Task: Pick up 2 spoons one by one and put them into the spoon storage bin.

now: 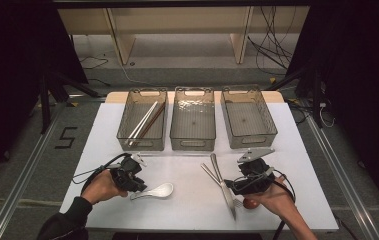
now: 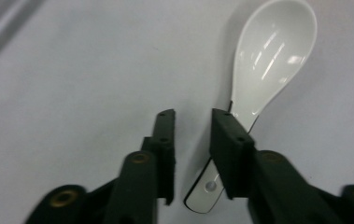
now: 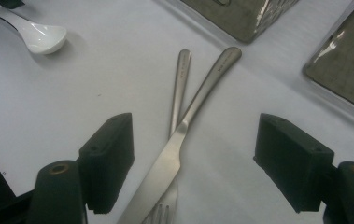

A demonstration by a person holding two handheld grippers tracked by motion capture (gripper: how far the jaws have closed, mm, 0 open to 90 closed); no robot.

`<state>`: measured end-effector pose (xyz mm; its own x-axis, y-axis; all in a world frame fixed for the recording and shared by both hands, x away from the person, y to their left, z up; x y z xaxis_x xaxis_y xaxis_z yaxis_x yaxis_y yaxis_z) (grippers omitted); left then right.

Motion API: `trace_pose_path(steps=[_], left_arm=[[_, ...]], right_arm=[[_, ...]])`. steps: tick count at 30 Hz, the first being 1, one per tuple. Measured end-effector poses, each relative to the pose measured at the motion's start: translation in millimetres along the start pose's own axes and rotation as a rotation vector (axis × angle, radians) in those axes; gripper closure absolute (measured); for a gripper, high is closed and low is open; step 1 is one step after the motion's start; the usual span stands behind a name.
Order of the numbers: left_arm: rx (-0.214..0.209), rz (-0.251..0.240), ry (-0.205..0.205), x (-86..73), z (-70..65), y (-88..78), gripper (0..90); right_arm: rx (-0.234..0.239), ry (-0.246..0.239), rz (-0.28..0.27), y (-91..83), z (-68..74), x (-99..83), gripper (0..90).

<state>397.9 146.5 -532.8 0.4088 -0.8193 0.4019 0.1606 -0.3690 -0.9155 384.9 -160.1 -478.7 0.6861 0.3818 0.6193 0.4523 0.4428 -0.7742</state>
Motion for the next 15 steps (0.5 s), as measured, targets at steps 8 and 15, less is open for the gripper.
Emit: trace_pose_path(steps=[8,15], left_arm=[[-0.015,0.037,0.053,1.0,-15.0,0.2,39.1],[-0.020,0.087,0.114,-4.6,-23.7,11.8,39.7]], right_arm=[[0.000,0.001,-0.001,-0.1,-0.1,0.1,28.9],[0.002,-0.004,0.001,0.6,0.5,-0.3,29.0]])
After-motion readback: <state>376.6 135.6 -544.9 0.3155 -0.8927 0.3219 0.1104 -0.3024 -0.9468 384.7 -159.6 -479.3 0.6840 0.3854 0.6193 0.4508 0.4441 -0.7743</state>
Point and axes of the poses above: each handheld gripper's, and its own axes: y roughly forward along the jaws, x roughly out of its top, z roughly to its left, the point moved 9 cm from there along y, roughly forward along the jaws, and after that the axes turned 11 degrees about y, right-handed, at the moved point
